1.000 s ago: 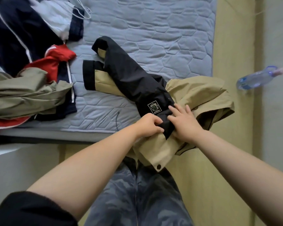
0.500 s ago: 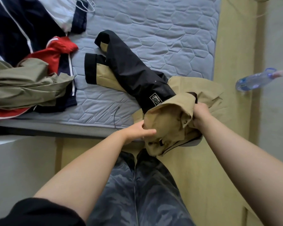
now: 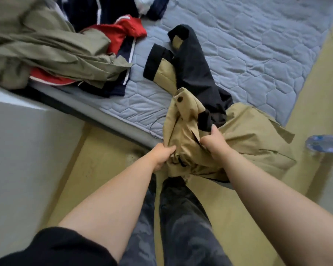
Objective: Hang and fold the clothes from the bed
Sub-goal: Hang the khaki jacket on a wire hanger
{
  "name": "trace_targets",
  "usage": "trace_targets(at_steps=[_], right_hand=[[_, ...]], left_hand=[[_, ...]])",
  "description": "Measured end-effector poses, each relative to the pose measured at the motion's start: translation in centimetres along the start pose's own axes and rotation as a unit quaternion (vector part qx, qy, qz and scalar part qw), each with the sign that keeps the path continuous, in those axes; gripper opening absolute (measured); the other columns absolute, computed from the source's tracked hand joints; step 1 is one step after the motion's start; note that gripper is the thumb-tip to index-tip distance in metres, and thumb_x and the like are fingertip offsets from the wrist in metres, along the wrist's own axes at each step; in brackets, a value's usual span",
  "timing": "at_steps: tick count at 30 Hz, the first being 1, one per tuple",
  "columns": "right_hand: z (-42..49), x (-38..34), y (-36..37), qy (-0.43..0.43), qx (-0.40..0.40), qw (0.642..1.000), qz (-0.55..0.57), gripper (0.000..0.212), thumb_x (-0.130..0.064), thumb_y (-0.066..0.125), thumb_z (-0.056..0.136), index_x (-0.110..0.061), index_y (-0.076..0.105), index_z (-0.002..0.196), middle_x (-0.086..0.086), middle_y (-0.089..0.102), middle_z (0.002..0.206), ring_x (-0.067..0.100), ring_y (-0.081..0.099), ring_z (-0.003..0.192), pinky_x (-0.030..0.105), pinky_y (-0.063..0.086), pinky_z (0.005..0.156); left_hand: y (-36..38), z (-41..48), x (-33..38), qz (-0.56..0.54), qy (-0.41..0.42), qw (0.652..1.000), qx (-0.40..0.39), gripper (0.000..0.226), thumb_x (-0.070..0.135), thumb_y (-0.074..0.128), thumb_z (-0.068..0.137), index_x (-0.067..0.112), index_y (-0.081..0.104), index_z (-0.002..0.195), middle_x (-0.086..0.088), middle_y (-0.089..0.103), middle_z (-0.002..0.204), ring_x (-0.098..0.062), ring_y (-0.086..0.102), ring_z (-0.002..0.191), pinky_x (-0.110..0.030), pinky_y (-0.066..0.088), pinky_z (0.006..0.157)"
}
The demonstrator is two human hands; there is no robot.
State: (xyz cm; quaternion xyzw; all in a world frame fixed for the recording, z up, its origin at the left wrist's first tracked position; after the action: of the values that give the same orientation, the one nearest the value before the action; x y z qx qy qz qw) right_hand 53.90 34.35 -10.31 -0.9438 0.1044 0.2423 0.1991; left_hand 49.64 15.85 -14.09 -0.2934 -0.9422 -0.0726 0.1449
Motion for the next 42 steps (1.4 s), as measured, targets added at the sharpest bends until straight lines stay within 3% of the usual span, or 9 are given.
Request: trace_targets(at_steps=[4, 8, 11, 13, 24, 28, 35, 39, 42], right_hand=[[-1.6, -3.1, 7.2, -0.050, -0.126, 0.981, -0.137, 0.071, 0.003, 0.049, 0.082, -0.022, 0.030, 0.146, 0.003, 0.049, 0.117, 0.016, 0.043, 0.100, 0.021, 0.037, 0.080], [-4.9, -4.1, 15.6, -0.098, -0.239, 0.931, -0.256, 0.083, 0.002, 0.060, 0.079, -0.022, 0.024, 0.149, 0.004, 0.053, 0.125, 0.016, 0.051, 0.098, 0.004, 0.044, 0.055], [-8.1, -3.7, 22.3, -0.139, -0.291, 0.889, -0.325, 0.094, -0.001, 0.069, 0.075, -0.015, 0.017, 0.152, 0.010, 0.038, 0.148, 0.024, 0.042, 0.133, 0.029, 0.043, 0.104], [-11.0, -2.9, 26.8, -0.166, -0.325, 0.860, -0.357, 0.096, -0.001, 0.071, 0.074, -0.013, 0.017, 0.152, 0.011, 0.038, 0.149, 0.025, 0.039, 0.136, 0.039, 0.039, 0.108], [-34.0, 3.8, 38.1, -0.336, -0.388, 0.756, -0.408, 0.032, -0.003, 0.063, 0.077, -0.008, 0.060, 0.108, 0.000, 0.061, 0.088, 0.017, 0.058, 0.084, 0.022, 0.048, 0.069], [-43.2, 4.9, 38.7, -0.351, -0.405, 0.735, -0.415, 0.019, -0.004, 0.060, 0.080, -0.011, 0.058, 0.098, 0.003, 0.061, 0.082, 0.024, 0.058, 0.078, 0.036, 0.049, 0.071], [-51.7, 1.0, 35.9, -0.264, -0.403, 0.825, -0.296, 0.038, 0.007, 0.045, 0.085, -0.004, 0.060, 0.118, 0.011, 0.060, 0.078, 0.029, 0.058, 0.073, 0.034, 0.048, 0.062], [-59.5, -2.8, 35.8, -0.264, -0.504, 0.784, -0.249, 0.031, 0.007, 0.041, 0.093, -0.008, 0.054, 0.117, 0.010, 0.067, 0.092, 0.022, 0.065, 0.087, 0.039, 0.050, 0.086], [-67.4, -6.1, 35.6, -0.341, -0.548, 0.726, -0.240, 0.031, 0.003, 0.033, 0.095, -0.008, 0.055, 0.113, 0.010, 0.068, 0.094, 0.023, 0.065, 0.091, 0.037, 0.050, 0.087]], left_hand=[[-5.9, -1.3, -3.0, -0.134, 0.011, 0.986, 0.098, 0.048, 0.021, 0.057, 0.095, -0.005, 0.042, 0.132, -0.016, 0.063, 0.109, -0.026, 0.062, 0.099, -0.045, 0.049, 0.095], [-11.5, -3.8, -7.8, -0.260, 0.014, 0.951, 0.167, 0.067, 0.024, 0.057, 0.095, -0.004, 0.020, 0.144, -0.018, 0.048, 0.135, -0.025, 0.056, 0.113, -0.043, 0.043, 0.103], [-15.7, -6.4, -12.4, -0.336, 0.021, 0.914, 0.226, 0.052, 0.023, 0.058, 0.094, -0.003, 0.036, 0.134, -0.020, 0.054, 0.127, -0.030, 0.057, 0.114, -0.046, 0.045, 0.101], [-17.9, -8.9, -16.2, -0.390, 0.023, 0.883, 0.259, 0.038, 0.022, 0.058, 0.094, -0.001, 0.045, 0.123, -0.019, 0.061, 0.114, -0.032, 0.060, 0.109, -0.048, 0.046, 0.099], [-19.3, -29.9, -36.4, -0.553, 0.060, 0.743, 0.372, 0.019, 0.019, 0.060, 0.093, 0.010, 0.058, 0.109, -0.017, 0.065, 0.106, -0.033, 0.064, 0.095, -0.048, 0.054, 0.081], [-18.4, -39.8, -41.1, -0.563, 0.096, 0.701, 0.428, 0.032, 0.019, 0.062, 0.092, 0.004, 0.057, 0.120, -0.017, 0.066, 0.111, -0.033, 0.064, 0.101, -0.046, 0.052, 0.089], [-19.3, -58.8, -42.6, -0.407, 0.154, 0.663, 0.610, 0.033, 0.025, 0.062, 0.090, 0.016, 0.061, 0.121, 0.003, 0.065, 0.102, -0.017, 0.061, 0.095, -0.025, 0.046, 0.081], [-19.3, -67.4, -39.8, -0.317, 0.177, 0.670, 0.647, 0.006, 0.021, 0.063, 0.088, 0.023, 0.068, 0.088, 0.013, 0.063, 0.078, -0.003, 0.058, 0.072, -0.013, 0.039, 0.058], [-18.8, -71.6, -38.3, -0.259, 0.156, 0.686, 0.661, 0.013, 0.013, 0.063, 0.083, 0.019, 0.065, 0.071, 0.004, 0.061, 0.070, -0.013, 0.058, 0.069, -0.019, 0.044, 0.059]])
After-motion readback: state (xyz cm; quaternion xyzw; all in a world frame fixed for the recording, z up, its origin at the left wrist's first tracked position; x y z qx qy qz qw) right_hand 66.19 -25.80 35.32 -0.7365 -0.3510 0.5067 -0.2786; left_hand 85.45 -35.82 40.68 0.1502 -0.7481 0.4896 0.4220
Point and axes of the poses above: each hand's wrist, its own z-axis towards the middle knuckle, its own y-axis out of the palm, x = y × z, the point moved 8 cm from there along z, towards the middle knuckle
